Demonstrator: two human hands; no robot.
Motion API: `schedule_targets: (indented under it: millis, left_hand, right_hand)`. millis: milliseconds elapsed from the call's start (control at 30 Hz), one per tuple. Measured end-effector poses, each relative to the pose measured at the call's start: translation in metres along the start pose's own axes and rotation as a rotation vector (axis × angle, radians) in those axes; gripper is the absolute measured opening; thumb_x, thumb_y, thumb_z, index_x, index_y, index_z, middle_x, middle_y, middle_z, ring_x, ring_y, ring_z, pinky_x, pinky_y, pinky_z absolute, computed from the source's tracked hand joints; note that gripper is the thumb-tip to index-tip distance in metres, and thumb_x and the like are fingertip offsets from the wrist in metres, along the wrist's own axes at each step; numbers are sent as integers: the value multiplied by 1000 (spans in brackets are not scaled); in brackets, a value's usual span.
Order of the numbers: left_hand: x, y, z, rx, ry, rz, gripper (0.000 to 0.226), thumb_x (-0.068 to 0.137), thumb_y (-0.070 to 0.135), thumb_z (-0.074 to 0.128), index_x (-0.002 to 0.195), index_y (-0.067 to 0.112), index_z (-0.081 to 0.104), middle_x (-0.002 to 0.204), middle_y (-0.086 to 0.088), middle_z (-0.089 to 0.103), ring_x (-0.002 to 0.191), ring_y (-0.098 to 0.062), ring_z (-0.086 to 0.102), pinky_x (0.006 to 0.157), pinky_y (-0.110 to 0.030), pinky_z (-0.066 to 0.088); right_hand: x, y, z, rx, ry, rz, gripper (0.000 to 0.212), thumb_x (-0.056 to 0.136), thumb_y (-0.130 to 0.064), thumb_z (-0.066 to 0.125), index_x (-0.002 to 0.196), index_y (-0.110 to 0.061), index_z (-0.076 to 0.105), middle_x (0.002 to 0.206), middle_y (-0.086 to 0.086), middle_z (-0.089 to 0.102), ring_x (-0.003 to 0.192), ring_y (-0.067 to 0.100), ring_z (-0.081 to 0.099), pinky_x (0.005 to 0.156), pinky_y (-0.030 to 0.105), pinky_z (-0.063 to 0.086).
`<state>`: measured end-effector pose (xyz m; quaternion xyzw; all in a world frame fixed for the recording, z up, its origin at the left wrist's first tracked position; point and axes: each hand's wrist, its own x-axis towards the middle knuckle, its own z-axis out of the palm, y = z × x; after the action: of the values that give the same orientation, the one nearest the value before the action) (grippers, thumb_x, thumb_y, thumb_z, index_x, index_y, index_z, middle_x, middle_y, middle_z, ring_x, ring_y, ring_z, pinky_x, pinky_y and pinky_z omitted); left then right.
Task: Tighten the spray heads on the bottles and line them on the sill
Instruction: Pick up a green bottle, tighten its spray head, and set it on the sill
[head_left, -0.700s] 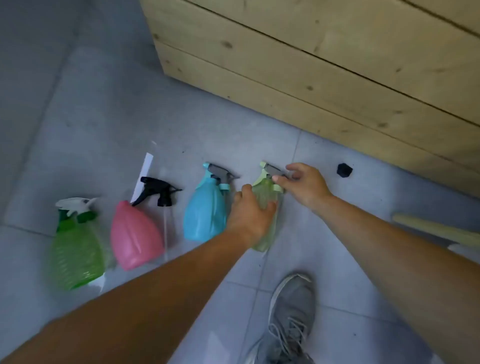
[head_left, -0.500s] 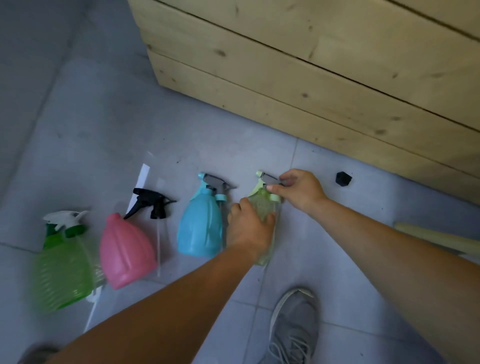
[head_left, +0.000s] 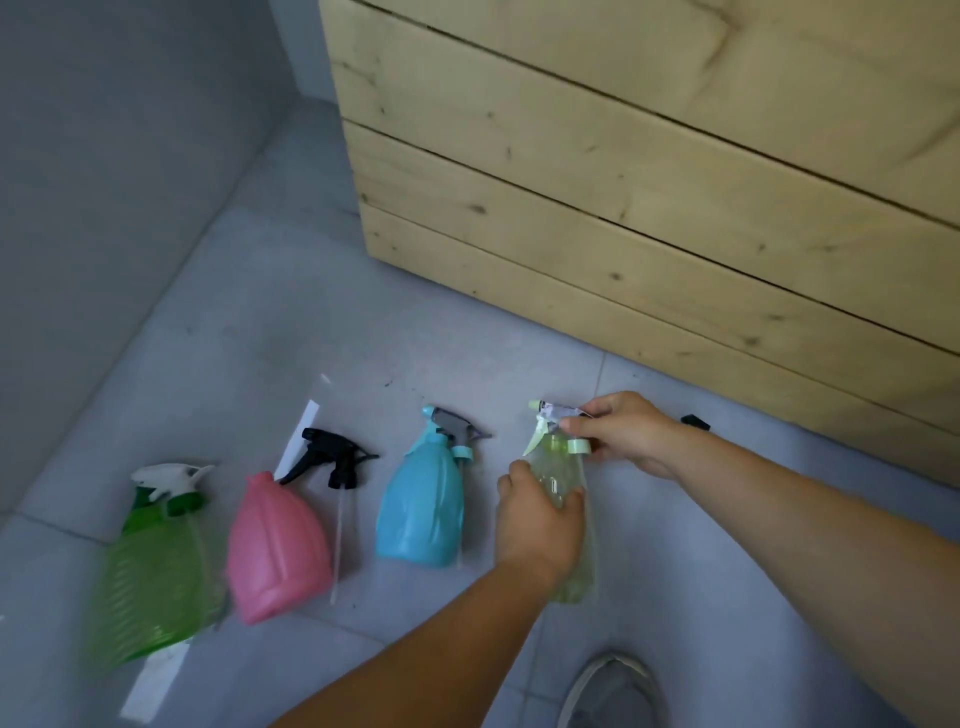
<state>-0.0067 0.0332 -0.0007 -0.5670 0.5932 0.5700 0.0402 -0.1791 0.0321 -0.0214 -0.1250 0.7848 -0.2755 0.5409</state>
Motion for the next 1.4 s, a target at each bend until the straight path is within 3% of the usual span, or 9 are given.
schedule_targets:
  millis: [167, 333, 400, 533, 700, 867, 1000, 1200, 1400]
  left_hand:
    - [-28, 26, -23, -146, -47, 82, 46, 84, 45, 68, 115, 21, 43, 120, -11, 62, 107, -31, 67, 92, -45, 55]
    - [-89, 53, -88, -183, -38, 211, 48, 91, 38, 70, 121, 20, 38, 94, 6, 60, 85, -17, 62, 71, -28, 49]
    - [-117, 57, -115, -149, -34, 261, 57, 89, 42, 71, 130, 20, 39, 101, 5, 61, 89, -17, 62, 71, -25, 48]
    - [-170, 60, -171, -44, -11, 367, 74, 81, 48, 78, 139, 21, 41, 124, -2, 63, 111, -19, 65, 90, -29, 52]
    - [-235, 61, -240, 107, 69, 499, 37, 83, 40, 80, 100, 18, 57, 83, 7, 54, 69, -8, 52, 65, -22, 46]
    - [-277, 41, -289, 120, 161, 498, 49, 83, 37, 81, 115, 26, 45, 90, 4, 56, 79, -13, 55, 73, -29, 49]
    - [-297, 25, -308, 141, 178, 448, 70, 83, 37, 82, 139, 19, 45, 121, -1, 62, 112, -20, 66, 101, -36, 54]
    - [-307, 17, -313, 98, 223, 438, 69, 84, 34, 82, 141, 19, 45, 101, 13, 56, 100, -15, 62, 92, -31, 54]
    - [-308, 17, -317, 52, 184, 474, 67, 77, 37, 86, 133, 25, 50, 121, -1, 63, 109, -21, 67, 96, -31, 57]
  right_hand:
    - [-42, -48, -11, -29, -60, -106, 7, 85, -12, 73, 86, -9, 67, 89, 11, 70, 77, 16, 65, 70, 28, 55]
    - [-123, -117, -10, -32, -20, -307, 18, 83, -17, 75, 91, -5, 65, 102, 20, 73, 84, 21, 68, 67, 27, 57]
    - [-162, -143, -5, 2, 21, -394, 27, 83, -17, 75, 101, 2, 65, 98, 19, 74, 78, 18, 70, 69, 29, 60]
    - [-247, -189, 6, 120, 114, -610, 31, 81, -14, 77, 106, 2, 68, 98, 15, 75, 79, 18, 71, 72, 29, 61]
    - [-354, -228, 17, 330, 203, -879, 18, 81, -16, 76, 95, -7, 70, 97, 14, 75, 84, 19, 68, 80, 33, 59]
    - [-421, -244, 35, 526, 272, -1047, 10, 83, -18, 74, 90, -12, 71, 91, 5, 76, 80, 15, 68, 75, 27, 57]
    - [-440, -245, 57, 643, 253, -1081, 11, 83, -21, 75, 90, -14, 72, 90, 3, 75, 79, 15, 66, 75, 28, 55]
    - [-442, -242, 79, 671, 186, -1077, 11, 86, -20, 72, 93, -12, 73, 93, 4, 76, 80, 15, 66, 76, 29, 56]
    - [-427, -238, 93, 649, 138, -1015, 19, 86, -17, 72, 101, -5, 70, 90, 2, 77, 79, 14, 69, 73, 28, 57]
